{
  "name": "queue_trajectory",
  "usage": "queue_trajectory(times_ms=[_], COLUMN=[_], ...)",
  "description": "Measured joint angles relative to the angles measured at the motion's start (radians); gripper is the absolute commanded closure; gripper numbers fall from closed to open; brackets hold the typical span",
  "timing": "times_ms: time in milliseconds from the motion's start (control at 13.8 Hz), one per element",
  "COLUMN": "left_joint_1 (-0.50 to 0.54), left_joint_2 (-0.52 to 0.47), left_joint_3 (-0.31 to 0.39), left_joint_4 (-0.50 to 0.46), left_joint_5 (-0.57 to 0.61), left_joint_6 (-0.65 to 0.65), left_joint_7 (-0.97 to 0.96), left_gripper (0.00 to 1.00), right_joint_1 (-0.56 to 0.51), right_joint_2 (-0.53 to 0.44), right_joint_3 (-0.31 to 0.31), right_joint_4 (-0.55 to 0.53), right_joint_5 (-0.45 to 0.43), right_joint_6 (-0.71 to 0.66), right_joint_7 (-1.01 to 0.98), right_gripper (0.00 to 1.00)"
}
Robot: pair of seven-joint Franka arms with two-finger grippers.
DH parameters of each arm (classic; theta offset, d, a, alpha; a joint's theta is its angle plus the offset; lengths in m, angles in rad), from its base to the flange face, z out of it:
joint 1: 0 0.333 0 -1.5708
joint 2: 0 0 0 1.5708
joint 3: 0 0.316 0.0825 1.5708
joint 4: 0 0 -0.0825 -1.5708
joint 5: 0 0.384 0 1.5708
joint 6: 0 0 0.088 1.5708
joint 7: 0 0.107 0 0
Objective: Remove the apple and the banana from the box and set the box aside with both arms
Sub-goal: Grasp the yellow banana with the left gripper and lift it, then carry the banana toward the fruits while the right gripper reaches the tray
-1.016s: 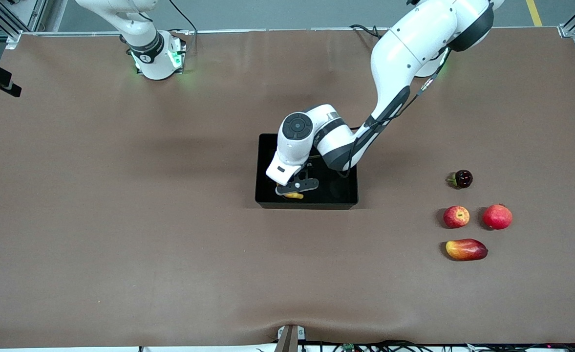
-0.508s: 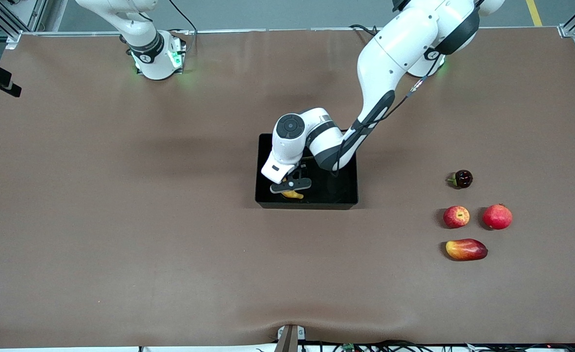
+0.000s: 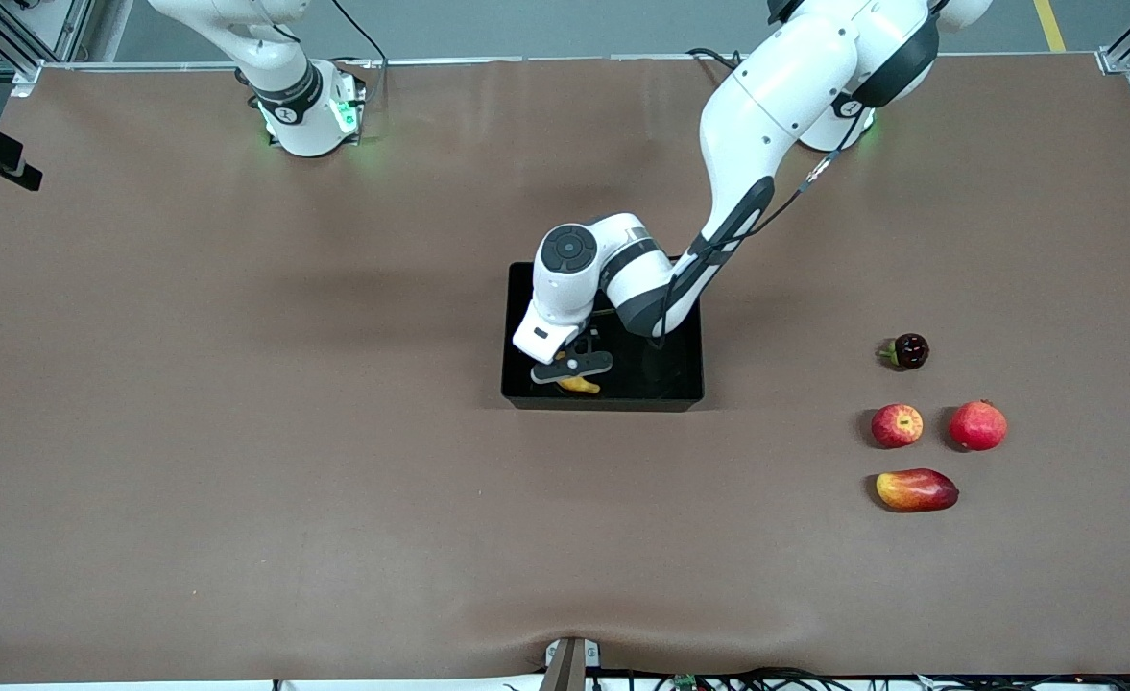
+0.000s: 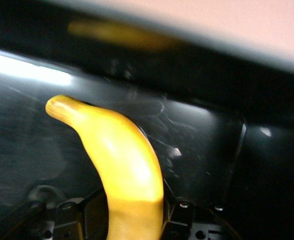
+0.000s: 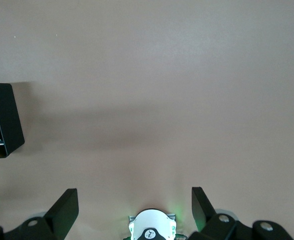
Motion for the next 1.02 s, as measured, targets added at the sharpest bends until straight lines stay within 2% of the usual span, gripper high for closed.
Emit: queue_trajectory(times_ms=[508,798,1016], left_joint_1=[0.011,0.144,0.268], left_joint_2=[-0.256,-0.347,-0.369], left_joint_3=[0.004,0.008,0.01], left_joint_4=[0.011,-0.007,-0.08], left_joint_5=[0.0,0.0,-0.001], left_joint_6=[-0.203,-0.321,-0.334], left_joint_7=[0.019,0.214,0.43], left_gripper=[1.0,1.0,1.0], right_joint_1=[0.0,0.005,0.056], right_joint_2=[0.034,0.09,0.2], right_joint_3=[0.003,0.014,0.021], right_joint_4=[-0.006,-0.01,-0.019], right_joint_5=[0.0,0.002,0.009], right_joint_6=[0.0,0.035,0.067], right_joint_7=[-0.001,-0.038,-0.04], right_gripper=[0.0,0.0,0.0])
